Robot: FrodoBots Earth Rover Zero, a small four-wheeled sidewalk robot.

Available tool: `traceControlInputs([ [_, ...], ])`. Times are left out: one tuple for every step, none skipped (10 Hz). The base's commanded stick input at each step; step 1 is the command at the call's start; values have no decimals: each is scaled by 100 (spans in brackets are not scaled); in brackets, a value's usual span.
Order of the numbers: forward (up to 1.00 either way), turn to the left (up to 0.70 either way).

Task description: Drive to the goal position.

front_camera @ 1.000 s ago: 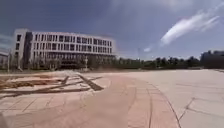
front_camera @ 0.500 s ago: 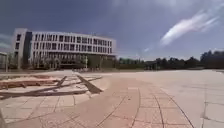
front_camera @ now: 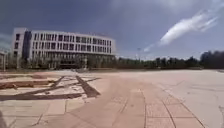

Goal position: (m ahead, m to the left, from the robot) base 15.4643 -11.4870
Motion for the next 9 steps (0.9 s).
traceControlInputs([
  [70,-21],
  [70,-21],
  [70,-21],
  [70,-21],
  [70,-21],
  [70,-21],
  [70,-12],
  [70,-3],
  [70,-1],
])
